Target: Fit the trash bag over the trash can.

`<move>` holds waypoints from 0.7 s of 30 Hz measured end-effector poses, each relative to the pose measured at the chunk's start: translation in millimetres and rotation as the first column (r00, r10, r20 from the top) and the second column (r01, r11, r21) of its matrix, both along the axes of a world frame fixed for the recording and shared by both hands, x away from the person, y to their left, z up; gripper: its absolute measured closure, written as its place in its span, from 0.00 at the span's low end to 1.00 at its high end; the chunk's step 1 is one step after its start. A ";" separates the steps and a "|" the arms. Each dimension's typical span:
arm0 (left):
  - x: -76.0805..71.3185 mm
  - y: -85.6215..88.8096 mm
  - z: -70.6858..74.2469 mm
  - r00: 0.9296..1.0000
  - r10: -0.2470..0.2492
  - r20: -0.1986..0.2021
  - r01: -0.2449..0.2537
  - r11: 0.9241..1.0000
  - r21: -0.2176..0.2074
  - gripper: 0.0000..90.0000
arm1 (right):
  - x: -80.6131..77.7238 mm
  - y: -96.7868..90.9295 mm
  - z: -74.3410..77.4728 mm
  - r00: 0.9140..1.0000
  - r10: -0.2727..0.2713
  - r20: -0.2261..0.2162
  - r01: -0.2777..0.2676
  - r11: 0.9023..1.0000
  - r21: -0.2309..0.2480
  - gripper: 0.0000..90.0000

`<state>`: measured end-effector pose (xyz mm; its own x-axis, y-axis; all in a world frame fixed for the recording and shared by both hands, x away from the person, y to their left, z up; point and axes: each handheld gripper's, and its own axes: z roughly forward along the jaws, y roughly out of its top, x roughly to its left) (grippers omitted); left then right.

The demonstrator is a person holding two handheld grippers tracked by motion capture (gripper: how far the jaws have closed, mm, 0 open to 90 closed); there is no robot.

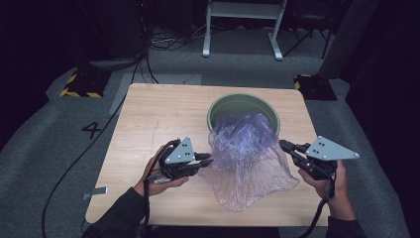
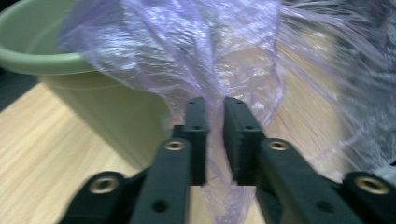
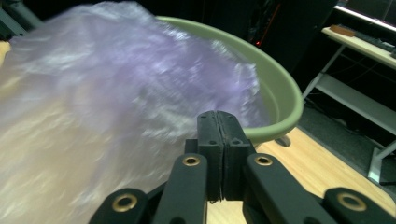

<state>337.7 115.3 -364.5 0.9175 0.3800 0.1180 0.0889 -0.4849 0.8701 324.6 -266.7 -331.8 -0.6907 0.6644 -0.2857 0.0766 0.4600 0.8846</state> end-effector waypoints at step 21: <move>0.5 5.9 -0.7 1.000 0.003 -0.001 -0.003 0.999 -0.043 1.00 | -58.1 -15.5 29.8 0.995 0.099 0.003 -0.098 0.983 0.155 0.33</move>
